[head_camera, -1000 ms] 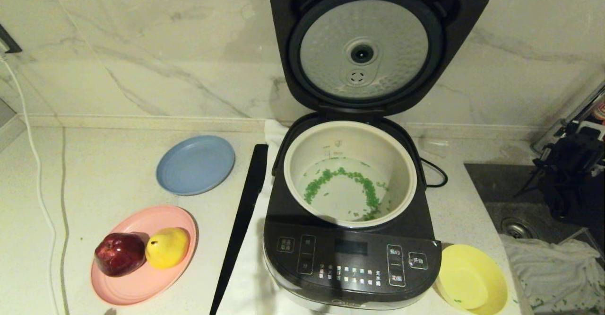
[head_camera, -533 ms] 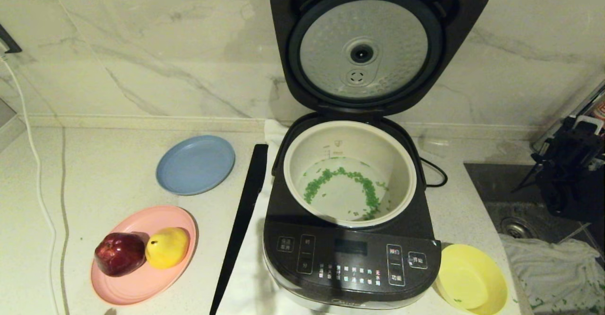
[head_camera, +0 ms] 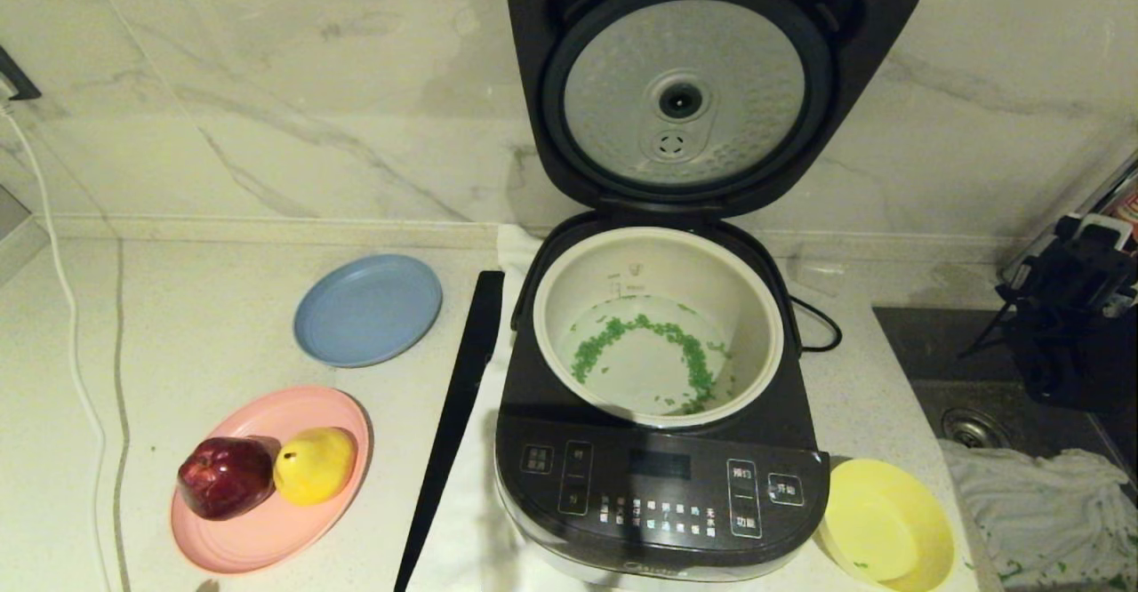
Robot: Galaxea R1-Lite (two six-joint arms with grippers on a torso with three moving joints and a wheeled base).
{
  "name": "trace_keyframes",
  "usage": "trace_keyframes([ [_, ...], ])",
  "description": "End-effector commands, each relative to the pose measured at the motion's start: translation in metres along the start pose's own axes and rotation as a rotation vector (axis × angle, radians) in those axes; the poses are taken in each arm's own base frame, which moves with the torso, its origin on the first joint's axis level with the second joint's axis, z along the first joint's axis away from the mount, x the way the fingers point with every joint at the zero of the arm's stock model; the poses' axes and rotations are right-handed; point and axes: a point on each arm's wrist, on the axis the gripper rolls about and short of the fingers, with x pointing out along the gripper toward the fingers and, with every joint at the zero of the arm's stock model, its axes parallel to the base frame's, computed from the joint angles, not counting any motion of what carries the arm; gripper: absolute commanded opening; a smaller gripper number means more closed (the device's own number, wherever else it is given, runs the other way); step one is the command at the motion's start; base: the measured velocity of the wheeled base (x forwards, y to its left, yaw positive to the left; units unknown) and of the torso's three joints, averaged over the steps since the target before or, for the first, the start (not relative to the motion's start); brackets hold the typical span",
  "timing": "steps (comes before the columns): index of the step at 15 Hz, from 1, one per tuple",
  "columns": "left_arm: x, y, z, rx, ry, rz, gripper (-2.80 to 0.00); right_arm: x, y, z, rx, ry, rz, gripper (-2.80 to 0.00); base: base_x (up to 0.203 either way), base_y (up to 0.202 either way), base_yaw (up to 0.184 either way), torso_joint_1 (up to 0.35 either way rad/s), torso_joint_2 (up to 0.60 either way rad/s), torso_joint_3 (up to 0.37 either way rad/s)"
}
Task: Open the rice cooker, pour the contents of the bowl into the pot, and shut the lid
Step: Turn off the tap
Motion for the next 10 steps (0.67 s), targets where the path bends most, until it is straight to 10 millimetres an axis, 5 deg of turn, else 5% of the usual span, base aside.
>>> trace_keyframes([
  [1,0.001,0.0,-0.003,0.0,0.008,0.0,-2.8,-0.01,-0.006,0.02,0.018,-0.013,0.001,-2.8,0.0,0.0,0.0,0.0,0.0,0.0],
  [10,0.001,0.0,-0.003,0.0,0.008,0.0,-2.8,-0.107,-0.037,0.146,0.102,0.009,0.175,-2.8,0.0,0.0,0.0,0.0,0.0,0.0],
])
